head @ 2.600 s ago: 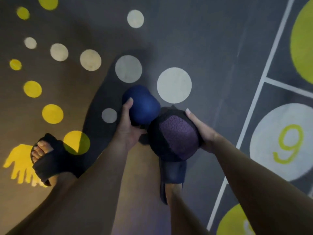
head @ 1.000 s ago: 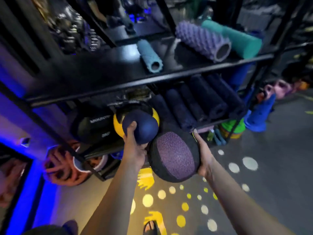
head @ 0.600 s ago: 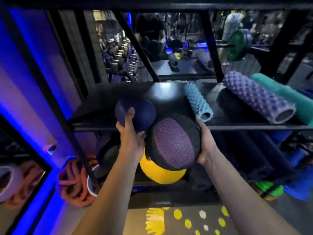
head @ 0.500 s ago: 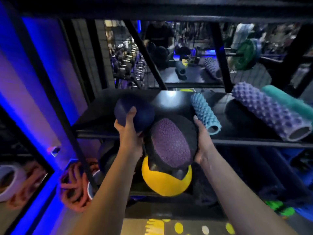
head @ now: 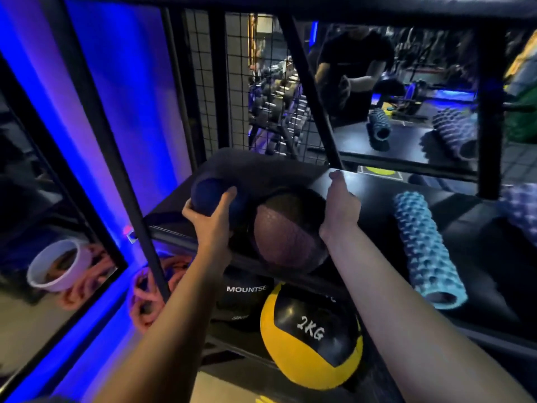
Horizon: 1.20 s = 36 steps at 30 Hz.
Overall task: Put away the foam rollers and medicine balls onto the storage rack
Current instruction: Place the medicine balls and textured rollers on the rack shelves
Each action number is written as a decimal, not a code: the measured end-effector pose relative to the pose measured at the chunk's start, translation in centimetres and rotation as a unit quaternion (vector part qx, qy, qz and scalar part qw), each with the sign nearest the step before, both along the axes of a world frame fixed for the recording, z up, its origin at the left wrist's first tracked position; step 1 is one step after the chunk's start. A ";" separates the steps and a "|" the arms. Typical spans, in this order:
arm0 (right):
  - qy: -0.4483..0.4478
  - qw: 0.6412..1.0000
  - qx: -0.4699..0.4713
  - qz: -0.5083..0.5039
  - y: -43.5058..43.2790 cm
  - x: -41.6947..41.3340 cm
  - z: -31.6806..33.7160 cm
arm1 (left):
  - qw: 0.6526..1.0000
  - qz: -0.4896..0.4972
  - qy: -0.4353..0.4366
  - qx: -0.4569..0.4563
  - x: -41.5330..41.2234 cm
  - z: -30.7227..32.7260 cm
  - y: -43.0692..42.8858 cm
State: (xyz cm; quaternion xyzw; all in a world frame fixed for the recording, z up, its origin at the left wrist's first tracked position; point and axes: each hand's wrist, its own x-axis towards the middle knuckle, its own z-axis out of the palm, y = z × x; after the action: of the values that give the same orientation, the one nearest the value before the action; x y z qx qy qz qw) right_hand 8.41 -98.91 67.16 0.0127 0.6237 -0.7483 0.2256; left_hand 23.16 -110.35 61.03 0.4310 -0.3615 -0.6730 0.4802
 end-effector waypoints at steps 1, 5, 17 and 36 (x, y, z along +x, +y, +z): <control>0.001 1.000 0.002 -0.007 -1.0 -0.7 0.3 | 1.000 0.001 -0.003 0.009 0.0 -0.4 -0.8; -0.010 0.997 -0.050 0.052 -3.4 -2.1 2.6 | 0.999 0.008 -0.013 0.030 0.4 -2.1 -4.8; 0.421 0.823 0.318 0.211 -12.8 -0.9 -2.9 | 0.805 -0.164 -0.485 -0.298 5.4 -1.9 -15.1; 0.415 0.851 0.311 0.080 -10.2 -0.8 -5.9 | 0.646 -0.324 -0.496 -0.482 1.0 -1.7 -19.3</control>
State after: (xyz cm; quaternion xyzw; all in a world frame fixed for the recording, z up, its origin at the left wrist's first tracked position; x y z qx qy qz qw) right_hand 7.65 -109.15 61.23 -0.2801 0.8580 -0.4304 -0.0108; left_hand 24.16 -129.66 59.31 0.2637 -0.9353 -0.2025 0.1211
